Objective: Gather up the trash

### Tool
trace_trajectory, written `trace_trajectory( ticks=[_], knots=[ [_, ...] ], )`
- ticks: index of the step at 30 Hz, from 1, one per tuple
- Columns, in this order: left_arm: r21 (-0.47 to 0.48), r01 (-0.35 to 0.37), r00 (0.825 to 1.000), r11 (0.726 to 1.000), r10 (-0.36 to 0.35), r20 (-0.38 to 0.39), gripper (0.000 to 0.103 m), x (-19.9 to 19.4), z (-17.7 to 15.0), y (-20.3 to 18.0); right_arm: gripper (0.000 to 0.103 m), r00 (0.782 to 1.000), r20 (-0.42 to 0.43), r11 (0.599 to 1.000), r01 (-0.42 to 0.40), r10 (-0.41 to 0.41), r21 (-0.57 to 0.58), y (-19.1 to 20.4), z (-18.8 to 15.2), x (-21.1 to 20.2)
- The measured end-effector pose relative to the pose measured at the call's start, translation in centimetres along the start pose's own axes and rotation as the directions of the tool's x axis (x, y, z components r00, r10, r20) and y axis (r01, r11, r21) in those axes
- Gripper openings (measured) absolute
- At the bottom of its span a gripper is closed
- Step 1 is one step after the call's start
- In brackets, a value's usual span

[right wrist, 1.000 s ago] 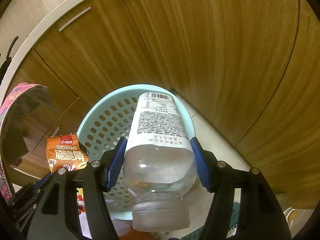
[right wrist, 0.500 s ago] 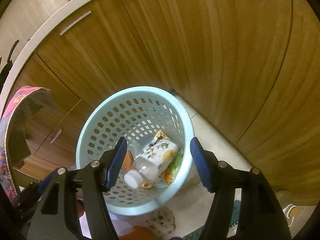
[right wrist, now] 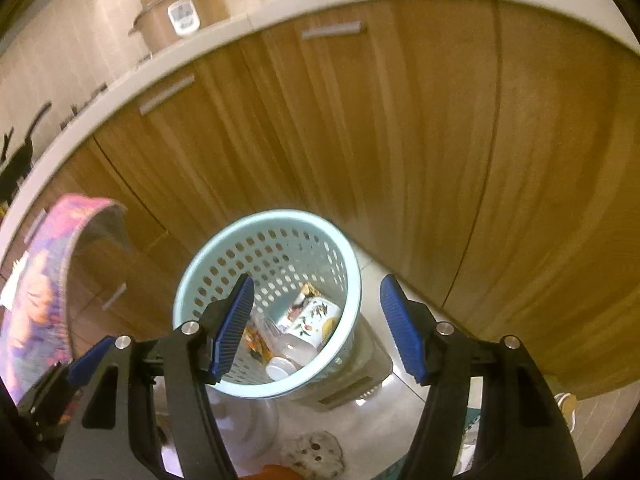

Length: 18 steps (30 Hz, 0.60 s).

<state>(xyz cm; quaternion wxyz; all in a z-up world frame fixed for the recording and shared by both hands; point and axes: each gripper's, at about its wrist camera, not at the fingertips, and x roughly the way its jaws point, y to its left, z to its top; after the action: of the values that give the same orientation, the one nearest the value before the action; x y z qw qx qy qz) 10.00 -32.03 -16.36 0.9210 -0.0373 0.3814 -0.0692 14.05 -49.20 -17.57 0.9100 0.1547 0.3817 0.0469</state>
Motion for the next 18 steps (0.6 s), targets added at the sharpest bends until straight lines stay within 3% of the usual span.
trace_trajectory(
  ticks=[6, 18],
  knots=[
    [0.052, 0.047, 0.994, 0.998, -0.052, 0.093, 0.066, -6.1, 0.4, -0.7, 0.064, 0.995, 0.101, 1.000, -0.003, 0.000, 0.024, 1.4, -0.2, -5.9],
    [0.092, 0.060, 0.978, 0.994, -0.077, 0.193, 0.077, -14.2, 0.7, 3.0, 0.070, 0.962, 0.235, 0.989, 0.145, -0.138, -0.015, 7.5, -3.1, -13.7]
  ],
)
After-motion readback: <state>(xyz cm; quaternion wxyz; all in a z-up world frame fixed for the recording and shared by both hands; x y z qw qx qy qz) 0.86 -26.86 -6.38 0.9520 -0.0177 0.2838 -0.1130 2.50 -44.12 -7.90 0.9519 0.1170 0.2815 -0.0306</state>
